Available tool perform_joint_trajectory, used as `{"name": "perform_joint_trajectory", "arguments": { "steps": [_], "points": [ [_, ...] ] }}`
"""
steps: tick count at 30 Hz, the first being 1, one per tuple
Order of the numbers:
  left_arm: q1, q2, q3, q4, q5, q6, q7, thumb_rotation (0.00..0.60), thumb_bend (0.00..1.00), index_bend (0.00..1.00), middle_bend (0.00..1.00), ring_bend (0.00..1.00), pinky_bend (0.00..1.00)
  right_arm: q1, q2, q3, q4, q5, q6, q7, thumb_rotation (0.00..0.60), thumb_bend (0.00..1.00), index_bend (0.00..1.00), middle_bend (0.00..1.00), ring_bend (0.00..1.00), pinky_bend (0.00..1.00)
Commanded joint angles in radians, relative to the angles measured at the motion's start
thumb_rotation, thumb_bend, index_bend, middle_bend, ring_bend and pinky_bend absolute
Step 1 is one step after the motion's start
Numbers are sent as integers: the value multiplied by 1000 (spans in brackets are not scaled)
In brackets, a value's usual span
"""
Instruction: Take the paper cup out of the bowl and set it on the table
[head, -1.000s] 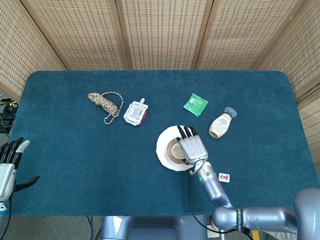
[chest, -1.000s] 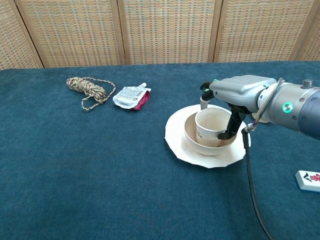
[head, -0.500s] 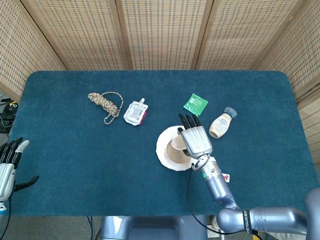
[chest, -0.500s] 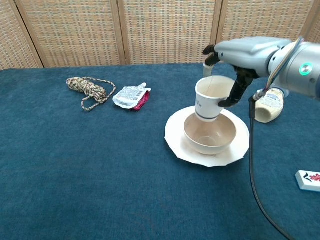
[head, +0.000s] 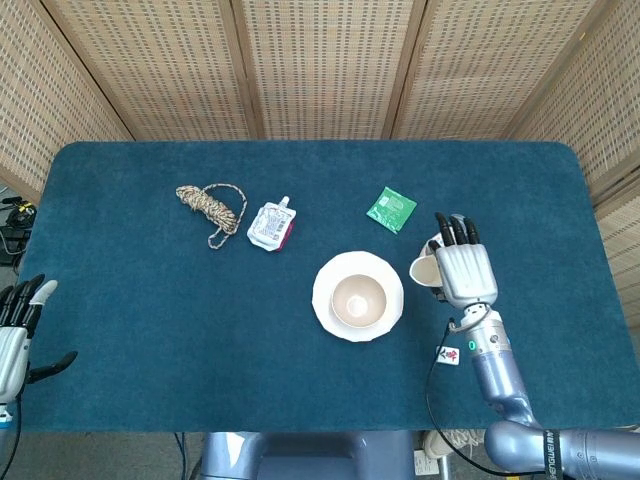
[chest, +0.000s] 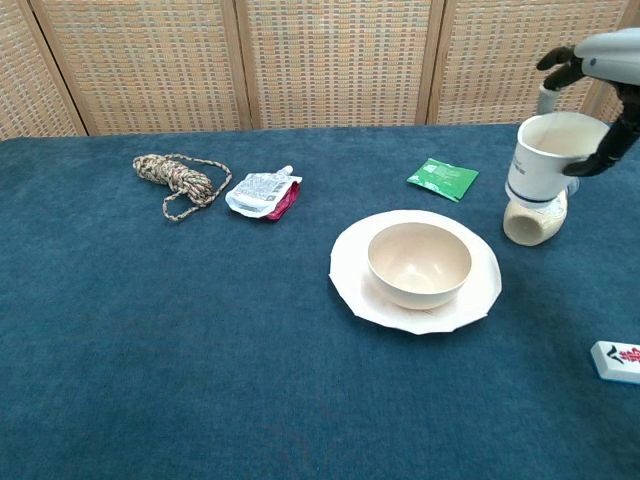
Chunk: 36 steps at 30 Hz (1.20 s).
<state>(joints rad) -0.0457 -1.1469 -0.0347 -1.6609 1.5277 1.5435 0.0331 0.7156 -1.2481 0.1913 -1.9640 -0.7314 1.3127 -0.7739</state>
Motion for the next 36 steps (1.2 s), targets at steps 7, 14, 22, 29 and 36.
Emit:
{"name": "perform_joint_trajectory", "arguments": {
  "steps": [7, 14, 22, 29, 36],
  "points": [
    [2, -8, 4, -3, 9, 6, 22, 600, 2, 0, 0, 0, 0, -91, 3, -99, 75, -86, -57, 133, 600, 413, 437, 85, 0, 86],
    [2, -11, 2, -1, 5, 5, 27, 600, 3, 0, 0, 0, 0, -106, -74, -120, 202, -71, -115, 171, 600, 408, 437, 79, 0, 85],
    [0, -8, -1, 1, -3, 1, 17, 600, 2, 0, 0, 0, 0, -113, -123, -117, 291, -50, -151, 186, 600, 367, 382, 36, 0, 82],
    [0, -8, -1, 1, 0, 4, 18, 600, 3, 0, 0, 0, 0, -133, -103, -109, 248, -118, -65, 164, 600, 283, 139, 0, 0, 41],
    [3, -6, -3, 2, 1, 11, 12, 600, 2, 0, 0, 0, 0, -206, -37, -134, 130, -292, 88, 186, 600, 263, 80, 0, 0, 8]
  ]
}}
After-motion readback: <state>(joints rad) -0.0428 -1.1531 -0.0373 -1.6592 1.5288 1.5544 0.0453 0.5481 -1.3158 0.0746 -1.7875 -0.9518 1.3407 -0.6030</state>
